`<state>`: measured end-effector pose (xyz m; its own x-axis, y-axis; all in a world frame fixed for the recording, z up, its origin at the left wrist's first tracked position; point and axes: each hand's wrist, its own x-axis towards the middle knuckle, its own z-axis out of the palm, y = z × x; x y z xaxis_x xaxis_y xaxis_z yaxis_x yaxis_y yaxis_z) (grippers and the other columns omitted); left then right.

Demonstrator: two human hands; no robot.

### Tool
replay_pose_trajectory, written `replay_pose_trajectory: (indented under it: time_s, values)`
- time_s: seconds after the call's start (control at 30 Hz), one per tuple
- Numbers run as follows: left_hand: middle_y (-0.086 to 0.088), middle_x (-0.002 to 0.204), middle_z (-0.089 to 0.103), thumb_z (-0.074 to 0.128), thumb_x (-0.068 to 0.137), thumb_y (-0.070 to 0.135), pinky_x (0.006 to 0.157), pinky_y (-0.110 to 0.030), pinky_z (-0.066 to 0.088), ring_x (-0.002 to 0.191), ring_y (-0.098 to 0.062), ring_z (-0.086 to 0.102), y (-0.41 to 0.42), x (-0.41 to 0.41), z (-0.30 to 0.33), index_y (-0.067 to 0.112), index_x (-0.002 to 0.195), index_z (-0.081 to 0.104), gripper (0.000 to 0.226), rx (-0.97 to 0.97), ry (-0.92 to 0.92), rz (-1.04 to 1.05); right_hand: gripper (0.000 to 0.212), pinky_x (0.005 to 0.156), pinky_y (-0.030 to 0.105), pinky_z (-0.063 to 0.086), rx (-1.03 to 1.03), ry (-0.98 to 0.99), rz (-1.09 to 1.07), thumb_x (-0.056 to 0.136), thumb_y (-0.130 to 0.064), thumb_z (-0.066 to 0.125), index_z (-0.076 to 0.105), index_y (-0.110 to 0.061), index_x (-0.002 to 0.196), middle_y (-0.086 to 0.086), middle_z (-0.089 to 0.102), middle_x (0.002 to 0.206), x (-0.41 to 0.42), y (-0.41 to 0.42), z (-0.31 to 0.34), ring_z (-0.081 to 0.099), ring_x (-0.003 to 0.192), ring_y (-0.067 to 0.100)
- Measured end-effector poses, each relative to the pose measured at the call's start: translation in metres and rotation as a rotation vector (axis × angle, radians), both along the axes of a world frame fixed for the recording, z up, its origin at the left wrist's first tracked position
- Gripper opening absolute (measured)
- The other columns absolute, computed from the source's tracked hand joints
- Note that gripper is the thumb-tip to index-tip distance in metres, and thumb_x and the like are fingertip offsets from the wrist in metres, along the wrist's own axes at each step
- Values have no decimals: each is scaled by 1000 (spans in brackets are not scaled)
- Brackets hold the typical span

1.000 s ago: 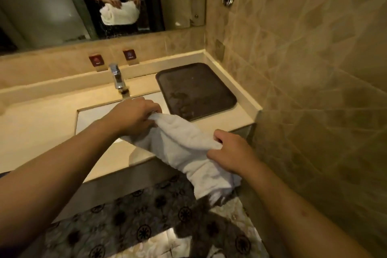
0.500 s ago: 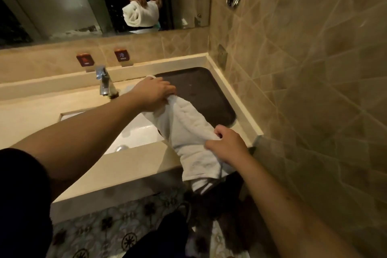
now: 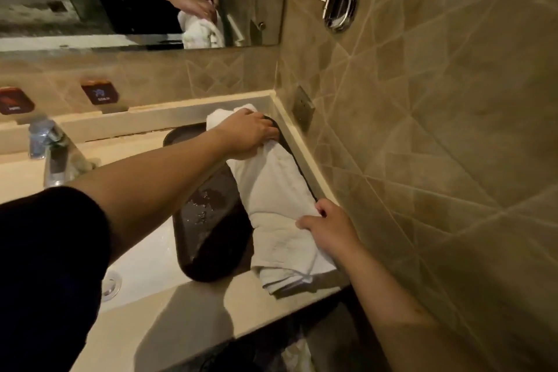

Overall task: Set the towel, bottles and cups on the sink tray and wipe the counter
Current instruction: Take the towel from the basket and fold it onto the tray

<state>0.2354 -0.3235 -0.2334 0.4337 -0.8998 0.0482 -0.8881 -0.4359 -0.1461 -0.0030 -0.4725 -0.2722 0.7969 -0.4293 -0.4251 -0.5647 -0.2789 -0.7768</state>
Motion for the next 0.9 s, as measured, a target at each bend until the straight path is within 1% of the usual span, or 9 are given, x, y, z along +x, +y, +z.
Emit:
replay_pose_trajectory:
  time_s: [0.1, 0.23, 0.33, 0.47, 0.57, 0.67, 0.77, 0.83, 0.9]
  values:
    - [3, 130, 63, 58, 89, 21, 98, -43, 41, 119, -26, 55, -19, 40, -17, 32, 131, 59, 44, 10, 42, -20, 23, 61, 33, 47, 14, 7, -62, 67, -33, 75, 55, -25, 72, -3, 68, 83, 34, -7, -14, 66, 79, 19]
    - [4, 134, 61, 57, 87, 19, 99, -44, 39, 122, -25, 52, -38, 78, -42, 35, 132, 59, 47, 15, 106, -14, 25, 72, 39, 50, 32, 9, -119, 73, -25, 76, 53, -21, 82, 5, 66, 91, 69, -19, -33, 65, 88, 28]
    - [5, 143, 56, 51, 91, 22, 104, -47, 35, 128, -25, 47, -51, 95, -62, 35, 139, 53, 50, 24, 147, 13, 25, 75, 35, 49, -8, 28, -132, 84, -26, 73, 55, -24, 102, 1, 63, 105, 85, -29, -39, 61, 99, 25]
    - [0, 142, 52, 52, 95, 30, 109, -45, 31, 131, -27, 44, -62, 98, -80, 29, 136, 55, 41, -111, 164, 116, 39, 88, 38, 50, -416, 79, -19, 91, -29, 64, 51, -22, 126, 5, 60, 119, 85, -28, -34, 59, 105, 24]
    - [-6, 128, 54, 65, 86, 49, 95, -45, 45, 117, -30, 47, -62, 89, -89, 19, 120, 55, 46, -350, 155, 430, 47, 96, 41, 47, -1012, -57, 235, 83, -18, 70, 58, -16, 128, 11, 61, 125, 77, -8, -26, 57, 113, 29]
    - [-8, 135, 48, 58, 82, 68, 98, -51, 44, 123, -35, 42, -56, 80, -104, 20, 130, 50, 69, -397, 379, 551, 62, 103, 50, 46, -1022, -178, 371, 79, -41, 77, 61, -18, 135, 15, 60, 135, 74, 20, -31, 56, 122, 35]
    - [-7, 161, 25, 39, 85, 77, 113, -61, 28, 146, -38, 21, -54, 80, -120, 28, 154, 25, 86, -279, 570, 495, 83, 117, 57, 24, -1005, 6, 508, 82, -67, 61, 41, -27, 152, 12, 34, 160, 70, 33, -51, 31, 146, 38]
    - [-2, 167, 11, 32, 84, 81, 117, -65, 17, 152, -36, 7, -58, 84, -128, 33, 158, 14, 90, -237, 610, 481, 91, 119, 59, 12, -1032, 100, 586, 85, -72, 51, 21, -30, 159, 11, 13, 168, 64, 26, -66, 12, 152, 38]
    - [2, 169, 5, 26, 81, 85, 117, -67, 10, 153, -35, 1, -64, 87, -134, 36, 158, 11, 92, -192, 613, 464, 93, 121, 58, 8, -1044, 87, 604, 86, -71, 50, 14, -29, 161, 12, 8, 168, 58, 15, -78, 8, 153, 39]
